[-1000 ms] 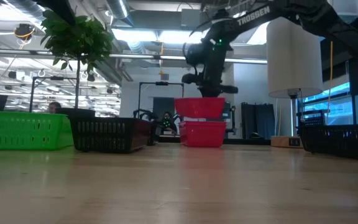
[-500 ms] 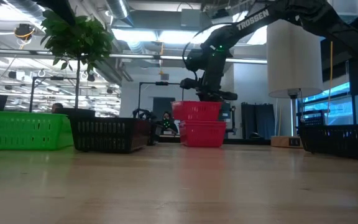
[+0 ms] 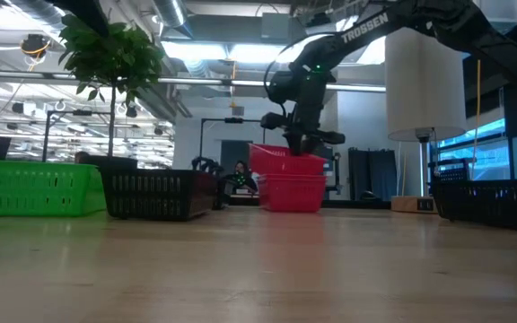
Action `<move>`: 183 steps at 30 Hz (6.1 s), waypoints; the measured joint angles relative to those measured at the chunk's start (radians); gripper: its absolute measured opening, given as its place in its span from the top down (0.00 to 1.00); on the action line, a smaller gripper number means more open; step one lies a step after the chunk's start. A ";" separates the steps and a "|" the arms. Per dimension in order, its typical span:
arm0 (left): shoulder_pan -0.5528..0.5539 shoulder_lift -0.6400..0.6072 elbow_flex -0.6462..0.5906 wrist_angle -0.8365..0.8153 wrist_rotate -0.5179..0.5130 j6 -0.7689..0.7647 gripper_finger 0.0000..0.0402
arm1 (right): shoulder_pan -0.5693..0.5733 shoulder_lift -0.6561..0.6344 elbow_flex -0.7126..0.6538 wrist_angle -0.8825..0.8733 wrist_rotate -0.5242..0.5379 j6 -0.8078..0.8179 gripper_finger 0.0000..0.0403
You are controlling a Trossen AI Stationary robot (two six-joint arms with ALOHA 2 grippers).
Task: Stack baskets by color
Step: Stack the bottom red bin on the top stacked red bins, then stack the middle left black bin on the top black bin
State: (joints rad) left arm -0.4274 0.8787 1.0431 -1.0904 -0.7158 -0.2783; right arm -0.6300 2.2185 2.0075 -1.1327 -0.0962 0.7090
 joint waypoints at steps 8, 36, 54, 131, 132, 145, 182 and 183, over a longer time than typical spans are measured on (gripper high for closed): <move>0.000 0.000 0.000 0.000 0.000 0.001 1.00 | 0.020 0.000 0.000 -0.002 -0.003 0.018 0.98; 0.000 0.000 0.000 -0.001 0.003 0.001 1.00 | 0.034 -0.044 0.012 -0.035 -0.010 0.038 0.84; 0.000 0.000 0.000 -0.001 0.003 -0.008 1.00 | 0.129 -0.105 0.045 0.161 0.027 -0.279 0.84; -0.001 -0.004 0.000 -0.001 0.295 -0.053 1.00 | 0.655 -0.094 0.247 0.004 -0.038 -0.875 0.68; -0.001 -0.004 0.000 -0.001 0.295 -0.053 1.00 | 0.658 -0.093 0.244 0.005 -0.038 -0.877 0.67; -0.001 -0.004 0.000 -0.001 0.295 -0.053 1.00 | 0.735 -0.085 -0.020 0.222 -0.035 -0.919 0.66; 0.000 -0.004 0.000 -0.002 0.295 -0.052 1.00 | 0.755 -0.080 -0.425 0.798 0.076 -0.980 0.66; 0.000 -0.004 0.000 -0.002 0.295 -0.052 1.00 | 0.753 -0.077 -0.425 0.794 0.077 -0.980 0.66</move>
State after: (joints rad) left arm -0.4274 0.8745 1.0431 -1.0924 -0.4211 -0.3305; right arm 0.1229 2.1411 1.5822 -0.3386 -0.0197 -0.2714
